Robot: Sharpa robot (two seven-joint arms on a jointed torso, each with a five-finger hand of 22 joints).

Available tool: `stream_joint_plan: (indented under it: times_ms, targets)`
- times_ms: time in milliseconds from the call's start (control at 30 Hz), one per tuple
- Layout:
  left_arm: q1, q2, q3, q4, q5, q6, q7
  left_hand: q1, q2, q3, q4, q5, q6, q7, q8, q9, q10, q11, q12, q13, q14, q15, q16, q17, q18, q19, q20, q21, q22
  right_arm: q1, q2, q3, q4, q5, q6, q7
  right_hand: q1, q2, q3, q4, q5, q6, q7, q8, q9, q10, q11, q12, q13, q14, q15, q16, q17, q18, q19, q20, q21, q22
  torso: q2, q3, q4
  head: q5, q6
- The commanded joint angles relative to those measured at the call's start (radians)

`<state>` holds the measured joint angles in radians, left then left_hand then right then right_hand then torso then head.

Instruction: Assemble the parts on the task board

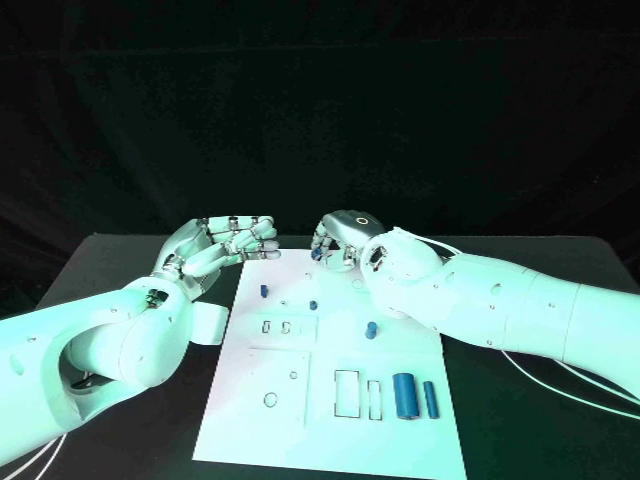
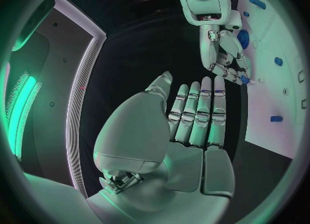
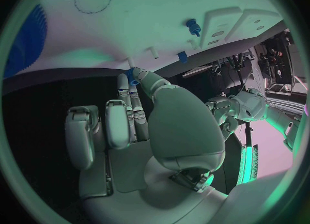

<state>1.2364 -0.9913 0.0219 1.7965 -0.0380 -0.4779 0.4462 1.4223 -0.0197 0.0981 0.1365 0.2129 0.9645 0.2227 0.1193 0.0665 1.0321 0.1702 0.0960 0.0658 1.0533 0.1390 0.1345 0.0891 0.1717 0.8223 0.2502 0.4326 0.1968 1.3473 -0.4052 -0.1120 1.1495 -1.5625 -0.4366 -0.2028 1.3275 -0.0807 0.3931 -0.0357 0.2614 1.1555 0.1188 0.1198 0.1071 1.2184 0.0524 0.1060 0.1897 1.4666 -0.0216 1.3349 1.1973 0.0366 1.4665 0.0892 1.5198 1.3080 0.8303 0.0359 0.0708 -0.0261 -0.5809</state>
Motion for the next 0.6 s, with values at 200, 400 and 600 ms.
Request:
stream_joint_plan:
  times_ms: [200,400,600]
  targets:
    - [0.004,0.0,0.001,0.0,0.002,0.017,0.004,-0.005,0.002,0.0,-0.004,0.003,0.001,0.004,-0.004,0.0,0.002,0.006,-0.006,0.001,-0.009,-0.001,-0.006,-0.002,0.011,-0.001,0.005,-0.003,-0.002,-0.001,-0.005,-0.001,0.007,-0.021,0.051,-0.012,-0.009,0.0,0.001,0.007,0.003,0.0,-0.006,0.003,0.049,-0.004,0.004,-0.007,0.0,0.041,0.0,-0.003,0.001,-0.015,0.045,-0.003,-0.002,0.168,0.002,0.0,-0.0001,0.001,0.002]
    - [0.005,0.001,0.001,-0.001,0.002,0.018,0.004,-0.005,0.002,0.0,-0.004,0.003,0.001,0.004,-0.004,0.0,0.002,0.006,-0.006,0.001,-0.009,-0.001,-0.006,-0.002,0.011,-0.001,0.005,-0.003,-0.002,-0.001,0.004,-0.001,-0.007,-0.022,0.061,-0.016,-0.011,-0.001,0.0,0.009,0.002,-0.001,-0.006,0.002,0.05,-0.004,0.004,-0.007,0.0,0.041,0.001,-0.003,0.001,-0.015,0.045,-0.003,-0.002,0.169,0.003,-0.0003,0.0015,0.006,0.002]
    - [0.006,0.001,0.001,0.001,0.002,0.019,0.004,-0.006,0.002,0.0,-0.004,0.004,0.001,0.004,-0.005,0.0,0.002,0.006,-0.006,0.001,-0.009,0.0,-0.007,-0.002,0.011,-0.001,0.005,-0.003,-0.002,-0.003,0.016,-0.003,-0.024,-0.022,0.067,-0.021,-0.012,-0.003,-0.001,0.01,-0.002,-0.003,-0.006,0.001,0.051,-0.005,0.005,-0.009,0.001,0.041,0.001,-0.004,-0.001,-0.014,0.044,-0.002,-0.003,0.167,0.005,-0.0007,0.0034,0.004,0.002]
